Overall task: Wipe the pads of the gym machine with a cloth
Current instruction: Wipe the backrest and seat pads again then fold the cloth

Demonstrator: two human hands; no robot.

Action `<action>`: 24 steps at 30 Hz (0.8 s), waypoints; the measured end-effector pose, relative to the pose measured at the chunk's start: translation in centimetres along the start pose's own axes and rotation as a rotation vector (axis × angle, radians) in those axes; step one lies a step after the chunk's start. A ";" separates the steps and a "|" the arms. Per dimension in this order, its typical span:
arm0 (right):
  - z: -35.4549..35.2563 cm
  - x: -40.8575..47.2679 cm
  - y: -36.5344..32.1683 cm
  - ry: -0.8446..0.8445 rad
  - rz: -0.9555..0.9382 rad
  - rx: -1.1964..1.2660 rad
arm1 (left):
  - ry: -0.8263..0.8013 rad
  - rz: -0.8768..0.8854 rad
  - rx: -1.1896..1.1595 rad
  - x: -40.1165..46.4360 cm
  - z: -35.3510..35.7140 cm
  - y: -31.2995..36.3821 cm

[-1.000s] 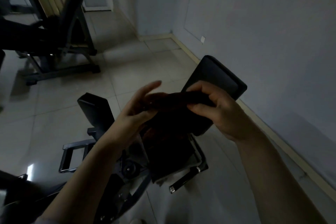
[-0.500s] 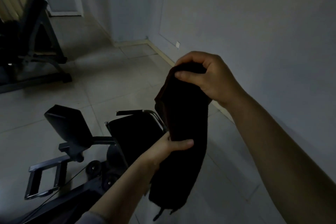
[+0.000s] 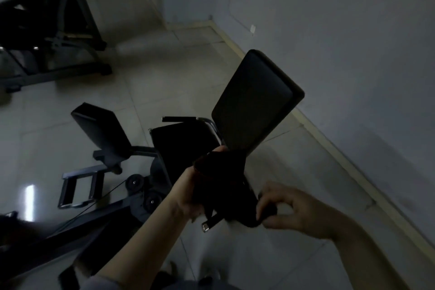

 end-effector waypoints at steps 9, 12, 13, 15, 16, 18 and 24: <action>4.2 7.9 4.1 0.210 0.090 0.698 | 0.027 0.216 0.645 -4.6 0.0 -0.6; 5.4 9.3 2.4 0.150 0.135 0.836 | -0.004 0.255 0.986 -6.1 -0.8 0.9; 5.8 9.7 2.2 0.173 0.137 0.836 | 0.032 0.229 1.027 -6.5 -1.5 1.4; 6.4 10.3 1.6 0.270 0.141 0.760 | 0.104 0.175 1.078 -8.0 -2.4 2.4; 6.6 10.7 1.1 0.339 0.127 0.702 | 0.102 0.242 1.214 -8.9 -2.5 3.2; 7.2 11.7 -0.2 0.427 0.056 0.607 | 0.107 0.518 1.607 -11.3 -2.5 4.3; 12.5 14.6 -3.0 0.378 0.000 0.252 | 0.295 0.460 1.967 -17.6 -8.3 3.3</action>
Point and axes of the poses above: each hand's wrist, its own x-axis towards the middle knuckle, its own z-axis out of the palm, y = z × x, the point moved 3 cm from there along x, towards the middle knuckle, and after that the axes turned 6 degrees about -y, right-handed, at the moved point
